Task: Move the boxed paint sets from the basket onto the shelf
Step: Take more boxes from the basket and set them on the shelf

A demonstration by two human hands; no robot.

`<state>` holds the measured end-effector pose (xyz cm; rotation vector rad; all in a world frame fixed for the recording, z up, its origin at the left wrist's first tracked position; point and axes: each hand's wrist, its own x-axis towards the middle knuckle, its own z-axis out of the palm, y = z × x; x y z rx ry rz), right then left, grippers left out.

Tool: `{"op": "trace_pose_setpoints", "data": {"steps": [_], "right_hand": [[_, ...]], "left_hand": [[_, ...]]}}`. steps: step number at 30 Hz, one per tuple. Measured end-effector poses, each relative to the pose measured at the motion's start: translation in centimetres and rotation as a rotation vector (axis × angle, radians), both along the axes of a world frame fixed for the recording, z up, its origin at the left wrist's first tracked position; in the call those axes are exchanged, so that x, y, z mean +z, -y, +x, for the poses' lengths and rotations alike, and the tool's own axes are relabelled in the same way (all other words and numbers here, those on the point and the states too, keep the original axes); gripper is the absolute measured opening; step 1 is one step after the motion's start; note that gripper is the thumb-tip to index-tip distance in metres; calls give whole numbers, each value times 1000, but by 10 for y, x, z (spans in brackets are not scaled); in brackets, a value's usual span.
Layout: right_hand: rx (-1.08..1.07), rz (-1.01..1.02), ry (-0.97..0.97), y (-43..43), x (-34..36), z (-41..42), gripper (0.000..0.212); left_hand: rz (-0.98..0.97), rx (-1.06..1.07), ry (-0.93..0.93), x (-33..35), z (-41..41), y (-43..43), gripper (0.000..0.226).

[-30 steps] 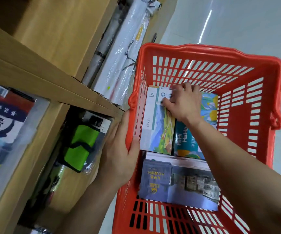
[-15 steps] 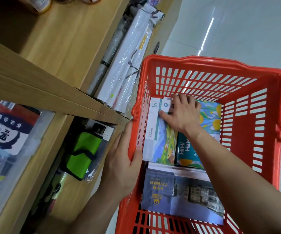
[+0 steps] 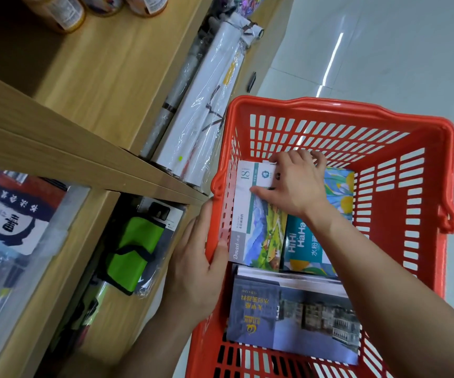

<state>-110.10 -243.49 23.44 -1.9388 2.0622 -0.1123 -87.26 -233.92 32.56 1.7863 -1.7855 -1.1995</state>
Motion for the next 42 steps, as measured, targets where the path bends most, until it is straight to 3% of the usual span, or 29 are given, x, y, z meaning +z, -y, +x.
{"op": "trace_pose_setpoints", "data": {"steps": [2, 6, 9, 13, 18, 20, 23, 27, 31, 33, 38, 42], "right_hand": [[23, 69, 60, 3, 18, -4, 75], [-38, 226, 487, -15, 50, -6, 43], [-207, 242, 728, -41, 63, -3, 45], [-195, 238, 793, -55, 86, -1, 39], [-216, 93, 1006, -65, 153, -32, 37], [-231, 33, 1119, -65, 186, -50, 36], [-229, 5, 1196, -64, 213, -61, 35], [-311, 34, 1230, -63, 207, -61, 33], [-504, 135, 1104, -68, 177, -60, 58], [-546, 182, 1005, -75, 159, -59, 56], [-297, 614, 651, -124, 95, -33, 40], [-272, 788, 573, -167, 60, -20, 40]], "left_hand": [[-13, 3, 18, 0, 0, 0, 62], [-17, 32, 71, 3, 0, -1, 64], [-3, 36, 99, 7, 0, -2, 63], [17, 59, 141, 17, -5, 0, 64], [-173, 7, 214, 45, -16, 6, 87], [-179, -15, 137, 60, -26, 5, 84], [-156, -19, 66, 77, -39, 2, 61], [48, 36, -126, 80, -47, 5, 51], [101, 122, -145, 85, -32, 4, 47], [98, 165, -99, 93, -21, 0, 46], [116, 287, -8, 110, 10, -24, 46], [143, 346, 33, 119, 31, -61, 45]]}}
